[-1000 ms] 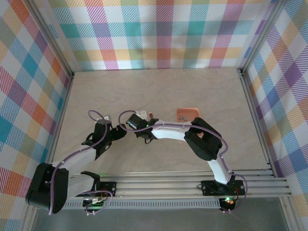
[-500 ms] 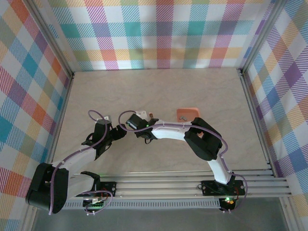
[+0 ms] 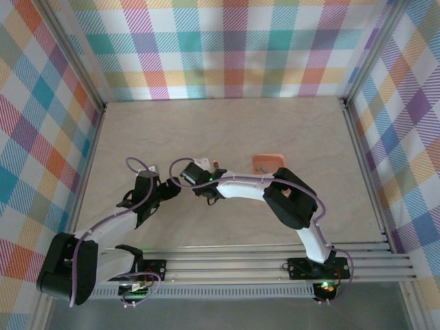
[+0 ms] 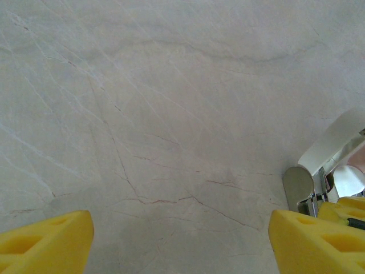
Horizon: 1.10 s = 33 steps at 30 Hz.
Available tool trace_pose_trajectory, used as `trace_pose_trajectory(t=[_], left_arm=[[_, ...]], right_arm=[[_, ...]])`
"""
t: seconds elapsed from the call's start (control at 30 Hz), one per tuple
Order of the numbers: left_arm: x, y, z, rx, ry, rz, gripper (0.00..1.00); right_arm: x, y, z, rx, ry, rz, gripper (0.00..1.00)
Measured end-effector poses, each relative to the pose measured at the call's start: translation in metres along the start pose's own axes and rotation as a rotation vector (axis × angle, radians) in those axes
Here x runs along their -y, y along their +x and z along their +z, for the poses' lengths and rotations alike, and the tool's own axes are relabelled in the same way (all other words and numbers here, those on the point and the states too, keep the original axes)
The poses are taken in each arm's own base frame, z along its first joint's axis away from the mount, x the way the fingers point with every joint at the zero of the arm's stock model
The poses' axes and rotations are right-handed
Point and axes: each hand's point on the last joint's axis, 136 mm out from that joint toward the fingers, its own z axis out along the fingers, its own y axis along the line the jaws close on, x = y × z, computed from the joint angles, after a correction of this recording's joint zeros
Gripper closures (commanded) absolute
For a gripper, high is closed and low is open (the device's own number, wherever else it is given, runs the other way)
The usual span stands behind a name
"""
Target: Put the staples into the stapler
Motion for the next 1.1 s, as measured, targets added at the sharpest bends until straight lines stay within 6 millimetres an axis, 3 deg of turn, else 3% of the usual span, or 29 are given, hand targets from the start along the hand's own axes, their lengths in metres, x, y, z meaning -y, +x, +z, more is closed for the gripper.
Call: trace_pose_trajectory(t=[0.23, 0.43, 0.57, 0.77, 1.1], left_arm=[[0.000, 0.000, 0.000, 0.000, 0.001, 0.000, 0.20], [0.001, -0.001, 0.000, 0.005, 0.003, 0.000, 0.20], [0.001, -0.001, 0.000, 0.006, 0.004, 0.000, 0.20], [0.002, -0.002, 0.000, 0.009, 0.007, 0.000, 0.20], [0.004, -0.005, 0.000, 0.021, 0.015, 0.000, 0.20]], right_arm=[[0.001, -0.003, -0.004, 0.013, -0.009, -0.003, 0.71], [0.008, -0.016, -0.021, 0.032, -0.083, 0.065, 0.71], [0.010, -0.028, -0.019, 0.024, -0.155, 0.142, 0.72], [0.019, -0.021, -0.009, -0.032, -0.205, 0.240, 0.73], [0.017, -0.013, -0.002, -0.088, -0.293, 0.356, 0.75]])
